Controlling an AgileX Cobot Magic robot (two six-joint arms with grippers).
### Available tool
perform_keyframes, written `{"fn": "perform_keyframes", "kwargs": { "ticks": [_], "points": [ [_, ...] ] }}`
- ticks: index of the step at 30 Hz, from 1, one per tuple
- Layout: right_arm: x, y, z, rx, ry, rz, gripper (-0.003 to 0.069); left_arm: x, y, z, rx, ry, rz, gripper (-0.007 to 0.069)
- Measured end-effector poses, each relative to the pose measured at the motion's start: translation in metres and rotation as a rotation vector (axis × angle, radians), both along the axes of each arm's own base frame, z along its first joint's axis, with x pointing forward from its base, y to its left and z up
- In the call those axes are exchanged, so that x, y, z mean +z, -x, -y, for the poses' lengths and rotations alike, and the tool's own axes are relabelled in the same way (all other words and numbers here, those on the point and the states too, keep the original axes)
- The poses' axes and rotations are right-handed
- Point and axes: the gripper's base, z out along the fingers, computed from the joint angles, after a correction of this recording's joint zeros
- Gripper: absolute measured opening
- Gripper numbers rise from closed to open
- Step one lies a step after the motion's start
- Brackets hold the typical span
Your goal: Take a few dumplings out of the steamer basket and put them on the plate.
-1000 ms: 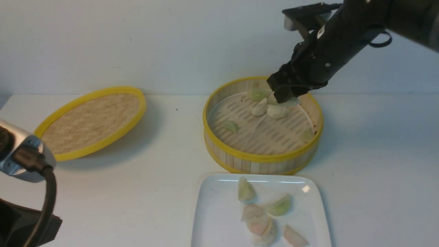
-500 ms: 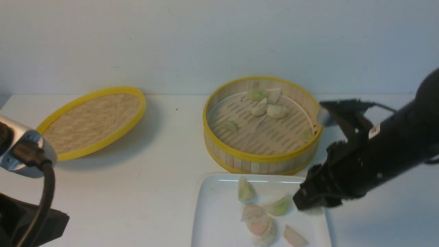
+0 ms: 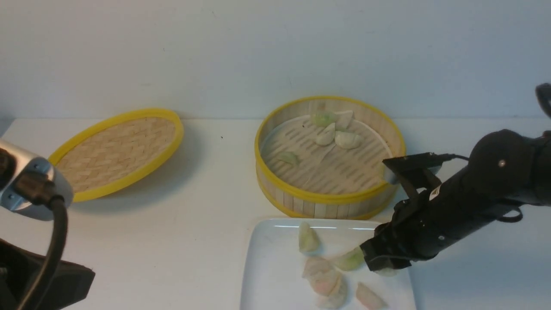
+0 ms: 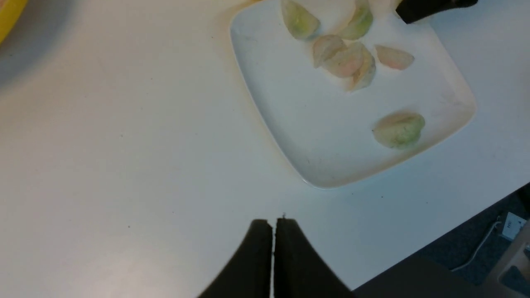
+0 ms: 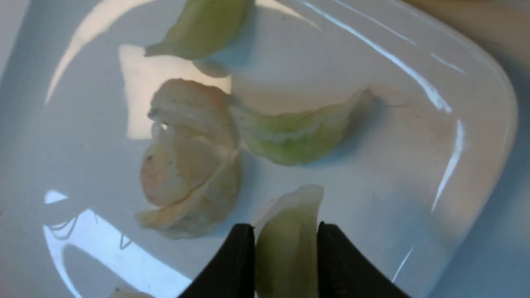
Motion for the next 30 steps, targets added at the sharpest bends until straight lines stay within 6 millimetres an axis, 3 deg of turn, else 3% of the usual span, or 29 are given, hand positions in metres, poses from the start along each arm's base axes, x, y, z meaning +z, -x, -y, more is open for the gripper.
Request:
{"fn": "perform_keyframes", "kwargs": {
  "ticks": [7, 11, 14, 17, 20, 22, 25, 30],
  "points": [
    [-0.015, -0.005, -0.001, -0.010, 0.020, -0.018, 0.0183, 0.000, 0.000, 0.000, -0.003, 0.005, -0.005, -0.0006],
    [-0.015, -0.008, 0.000, -0.013, 0.027, 0.019, 0.0238, 0.000, 0.000, 0.000, -0.003, 0.005, -0.005, -0.0006],
    [-0.015, -0.010, 0.000, -0.017, 0.030, 0.037, 0.0347, 0.000, 0.000, 0.000, -0.003, 0.005, -0.005, -0.0006],
    [-0.015, -0.010, 0.000, -0.029, 0.029, 0.036, 0.0411, 0.000, 0.000, 0.000, -0.004, 0.004, -0.005, -0.0006],
    [-0.011, -0.010, 0.001, -0.028, 0.028, 0.048, 0.0438, 0.000, 0.000, 0.000, -0.006, 0.003, -0.004, -0.0006],
    [0.001, -0.007, 0.002, -0.027, 0.015, 0.077, 0.0437, 0.000, 0.000, 0.000, -0.009, 0.001, -0.002, -0.0006],
    [0.034, 0.001, 0.005, -0.026, -0.027, 0.169, 0.0405, 0.001, 0.000, 0.001, -0.019, 0.001, 0.012, -0.0006],
    [0.122, 0.038, 0.022, -0.038, -0.154, 0.460, 0.0286, 0.004, -0.003, 0.003, -0.031, 0.029, 0.068, -0.0006]
  ]
}}
